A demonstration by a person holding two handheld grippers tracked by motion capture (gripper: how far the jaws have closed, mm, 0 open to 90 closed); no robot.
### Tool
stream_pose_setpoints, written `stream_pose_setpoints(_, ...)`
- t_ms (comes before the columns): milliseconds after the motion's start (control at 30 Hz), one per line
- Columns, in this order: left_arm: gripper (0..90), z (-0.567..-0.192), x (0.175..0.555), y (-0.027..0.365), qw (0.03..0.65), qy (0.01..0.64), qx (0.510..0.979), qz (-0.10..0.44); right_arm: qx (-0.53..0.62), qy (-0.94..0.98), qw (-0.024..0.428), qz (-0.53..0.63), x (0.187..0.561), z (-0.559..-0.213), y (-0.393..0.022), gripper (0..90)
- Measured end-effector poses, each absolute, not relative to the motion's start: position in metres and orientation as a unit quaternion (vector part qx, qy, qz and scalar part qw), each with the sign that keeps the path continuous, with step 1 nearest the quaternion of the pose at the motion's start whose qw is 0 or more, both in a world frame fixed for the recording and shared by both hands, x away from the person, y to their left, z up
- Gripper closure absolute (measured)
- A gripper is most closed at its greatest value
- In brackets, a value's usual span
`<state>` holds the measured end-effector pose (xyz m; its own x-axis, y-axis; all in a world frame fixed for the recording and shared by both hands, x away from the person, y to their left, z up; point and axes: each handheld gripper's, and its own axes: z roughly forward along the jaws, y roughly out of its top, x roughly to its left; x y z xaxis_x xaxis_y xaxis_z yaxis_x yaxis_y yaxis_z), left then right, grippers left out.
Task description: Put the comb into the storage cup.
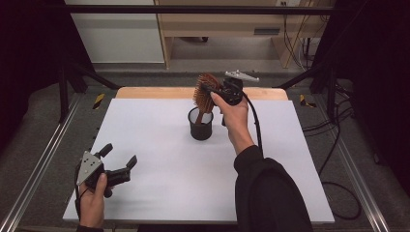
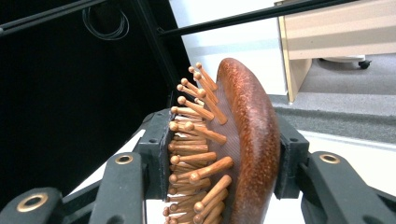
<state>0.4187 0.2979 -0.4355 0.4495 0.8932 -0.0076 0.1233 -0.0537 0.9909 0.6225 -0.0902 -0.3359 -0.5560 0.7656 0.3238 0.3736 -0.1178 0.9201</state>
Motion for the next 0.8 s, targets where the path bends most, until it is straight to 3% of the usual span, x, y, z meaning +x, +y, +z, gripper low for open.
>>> stream_pose_setpoints(800,2.1,-0.4362,0.4187,0.2970,0.561,0.400,0.640,0.341,0.449,0.648,0.158,0.595,0.6267,-0.3452,-0.0840,50.0)
